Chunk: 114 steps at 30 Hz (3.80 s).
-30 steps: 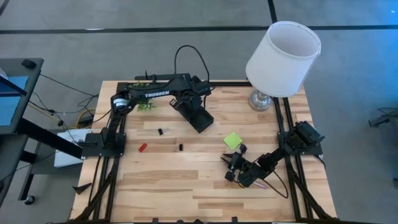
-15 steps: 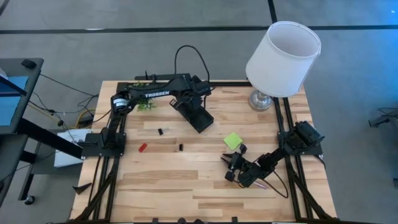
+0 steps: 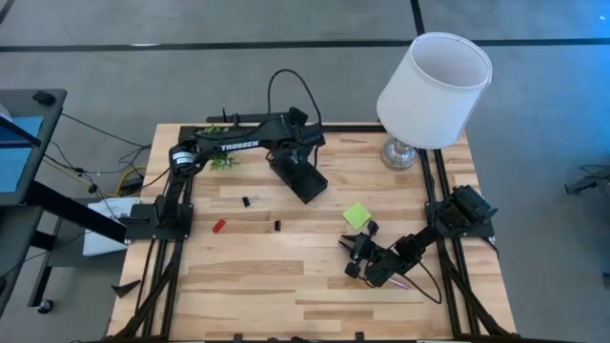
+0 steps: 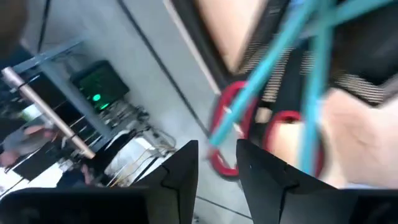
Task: Pick and place office supplies into organizer
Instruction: Put the violet pen into the desk organizer
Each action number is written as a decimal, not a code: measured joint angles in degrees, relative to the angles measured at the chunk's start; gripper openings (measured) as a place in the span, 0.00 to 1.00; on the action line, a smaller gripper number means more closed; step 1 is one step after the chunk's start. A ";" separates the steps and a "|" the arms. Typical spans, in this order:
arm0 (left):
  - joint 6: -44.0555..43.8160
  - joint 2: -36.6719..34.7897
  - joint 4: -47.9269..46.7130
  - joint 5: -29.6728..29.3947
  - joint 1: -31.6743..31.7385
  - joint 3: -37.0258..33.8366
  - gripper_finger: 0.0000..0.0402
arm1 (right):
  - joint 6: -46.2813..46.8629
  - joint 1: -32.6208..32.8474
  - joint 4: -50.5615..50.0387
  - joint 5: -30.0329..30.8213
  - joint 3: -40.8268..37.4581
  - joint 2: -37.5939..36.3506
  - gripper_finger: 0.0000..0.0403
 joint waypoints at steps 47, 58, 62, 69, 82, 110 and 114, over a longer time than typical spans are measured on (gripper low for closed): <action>-52.42 -48.02 9.84 27.74 -31.09 -34.09 0.27 | 16.66 26.77 -35.82 10.76 8.66 -17.20 0.20; -60.84 -58.82 17.37 26.07 -37.92 -51.55 0.27 | 40.54 28.72 -49.59 0.32 8.64 -13.51 0.20; -61.04 -60.18 19.47 25.88 -39.10 -53.19 0.27 | 41.92 29.71 -49.81 0.37 8.57 -12.97 0.20; -59.01 -60.38 21.69 24.87 -40.14 -53.81 0.27 | 44.78 29.58 -49.09 -0.08 8.01 -8.10 0.20; -60.28 -60.38 21.57 24.28 -40.14 -53.81 0.27 | 56.00 38.46 -49.96 -2.60 8.05 -7.23 0.20; -55.74 -60.38 24.07 24.12 -40.14 -53.81 0.27 | 49.01 27.33 -45.57 0.94 8.24 -1.05 0.07; -53.71 -60.38 24.11 24.08 -40.14 -53.81 0.27 | 44.79 22.29 -43.57 2.38 7.96 -0.81 0.12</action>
